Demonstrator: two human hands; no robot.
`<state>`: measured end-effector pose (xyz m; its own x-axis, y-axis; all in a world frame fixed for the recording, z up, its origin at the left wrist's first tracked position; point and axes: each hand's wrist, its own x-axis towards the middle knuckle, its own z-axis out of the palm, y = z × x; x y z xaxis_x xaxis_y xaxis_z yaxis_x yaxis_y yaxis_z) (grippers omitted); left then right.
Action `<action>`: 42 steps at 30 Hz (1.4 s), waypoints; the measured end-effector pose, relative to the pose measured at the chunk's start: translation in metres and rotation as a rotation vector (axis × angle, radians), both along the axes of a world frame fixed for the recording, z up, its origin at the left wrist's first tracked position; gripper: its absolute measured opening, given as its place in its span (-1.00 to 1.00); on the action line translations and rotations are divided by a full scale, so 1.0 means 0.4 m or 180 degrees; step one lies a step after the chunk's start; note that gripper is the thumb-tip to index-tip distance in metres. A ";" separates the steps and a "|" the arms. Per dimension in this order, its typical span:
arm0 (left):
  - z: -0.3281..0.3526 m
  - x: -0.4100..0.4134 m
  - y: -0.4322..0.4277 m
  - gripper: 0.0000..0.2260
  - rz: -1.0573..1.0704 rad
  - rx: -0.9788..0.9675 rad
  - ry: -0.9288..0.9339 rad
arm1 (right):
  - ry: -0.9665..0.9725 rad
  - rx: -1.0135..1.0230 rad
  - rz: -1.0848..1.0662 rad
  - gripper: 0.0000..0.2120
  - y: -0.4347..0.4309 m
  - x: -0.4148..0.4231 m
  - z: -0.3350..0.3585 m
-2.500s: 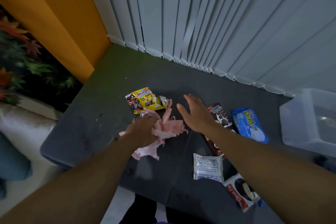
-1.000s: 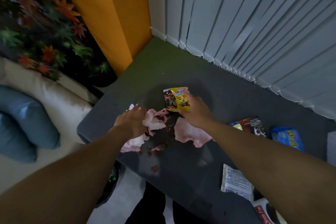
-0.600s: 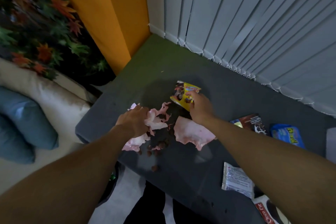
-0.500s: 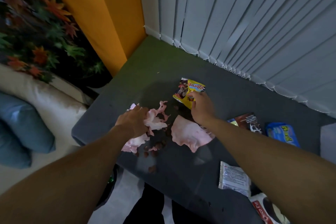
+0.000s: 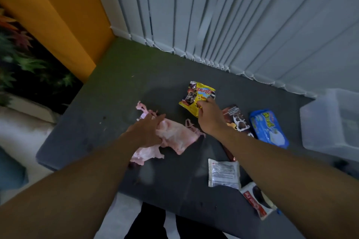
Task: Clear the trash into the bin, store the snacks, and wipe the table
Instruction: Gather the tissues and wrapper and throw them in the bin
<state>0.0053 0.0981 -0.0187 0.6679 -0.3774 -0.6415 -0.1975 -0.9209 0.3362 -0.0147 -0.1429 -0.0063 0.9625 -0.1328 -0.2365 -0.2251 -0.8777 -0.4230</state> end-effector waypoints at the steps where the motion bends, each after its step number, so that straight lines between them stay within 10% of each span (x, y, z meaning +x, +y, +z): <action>1: -0.010 0.001 -0.014 -0.07 -0.0056 0.0063 0.0024 | -0.0015 0.0016 0.0009 -0.78 -0.008 -0.006 -0.001; 21: 0.076 -0.006 -0.027 -0.58 0.0437 0.0100 -0.0724 | -0.0501 0.0128 0.0327 -0.75 -0.040 -0.029 0.050; 42: 0.216 -0.192 0.205 -0.57 0.1571 0.0276 -0.1111 | -0.0740 0.0247 0.1217 -0.81 0.157 -0.014 0.130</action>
